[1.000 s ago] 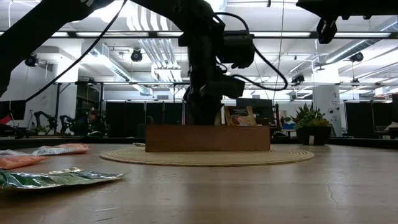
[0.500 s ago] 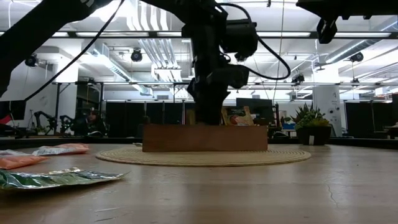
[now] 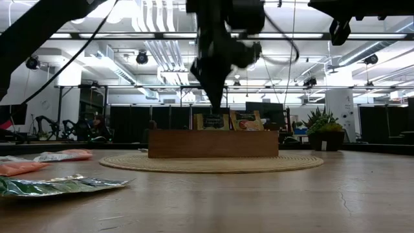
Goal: Pick & Place Tea
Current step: Put the yellow tea bag into the middle section of the wooden organizer
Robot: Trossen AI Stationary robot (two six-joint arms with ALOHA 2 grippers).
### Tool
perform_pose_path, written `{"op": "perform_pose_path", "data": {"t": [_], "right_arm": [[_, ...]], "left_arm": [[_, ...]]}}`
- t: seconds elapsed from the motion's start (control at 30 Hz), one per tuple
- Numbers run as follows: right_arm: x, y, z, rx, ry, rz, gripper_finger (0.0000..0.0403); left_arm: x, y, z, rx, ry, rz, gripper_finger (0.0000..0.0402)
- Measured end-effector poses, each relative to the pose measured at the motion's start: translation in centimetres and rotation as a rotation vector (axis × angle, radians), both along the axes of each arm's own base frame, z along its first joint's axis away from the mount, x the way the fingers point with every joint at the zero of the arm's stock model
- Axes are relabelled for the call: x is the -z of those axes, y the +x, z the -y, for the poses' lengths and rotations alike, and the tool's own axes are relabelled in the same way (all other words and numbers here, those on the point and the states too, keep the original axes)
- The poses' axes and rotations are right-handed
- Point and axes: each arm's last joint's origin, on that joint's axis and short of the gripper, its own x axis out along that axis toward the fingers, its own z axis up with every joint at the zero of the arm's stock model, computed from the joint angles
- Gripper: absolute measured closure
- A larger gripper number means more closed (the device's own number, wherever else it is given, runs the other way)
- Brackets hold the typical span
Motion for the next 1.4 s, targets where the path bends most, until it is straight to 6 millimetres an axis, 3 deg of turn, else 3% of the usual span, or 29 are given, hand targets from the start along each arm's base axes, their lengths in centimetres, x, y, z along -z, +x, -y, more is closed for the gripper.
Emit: {"op": "perform_pose_path", "data": {"t": [0.17, 0.57, 0.77, 0.93, 1.2, 1.4], "right_arm": [[0.0, 0.0, 0.0, -0.001, 0.005, 0.001, 0.0394], [0.0, 0.0, 0.0, -0.011, 0.023, 0.002, 0.0394], [0.0, 0.0, 0.0, -0.015, 0.061, 0.006, 0.0394], [0.0, 0.0, 0.0, -0.023, 0.092, 0.009, 0.0394], [0.0, 0.0, -0.1, -0.034, 0.083, 0.007, 0.0394], [0.1, 0.0, -0.1, -0.034, 0.079, -0.002, 0.0394]], "left_arm": [[-3.5, -0.9, 1.7, -0.01, -0.004, 0.091, 0.0401], [-7.8, -4.9, 9.1, -0.006, 0.067, 0.181, 0.0401], [-7.4, -7.4, 13.9, -0.017, 0.077, 0.211, 0.0396], [-6.3, -8.3, 17.2, 0.061, -0.007, 0.259, 0.0348], [-5.3, -9.5, 19.8, 0.147, -0.133, 0.199, 0.0243], [-5.0, -10.2, 21.3, 0.252, -0.336, 0.105, 0.022]]}}
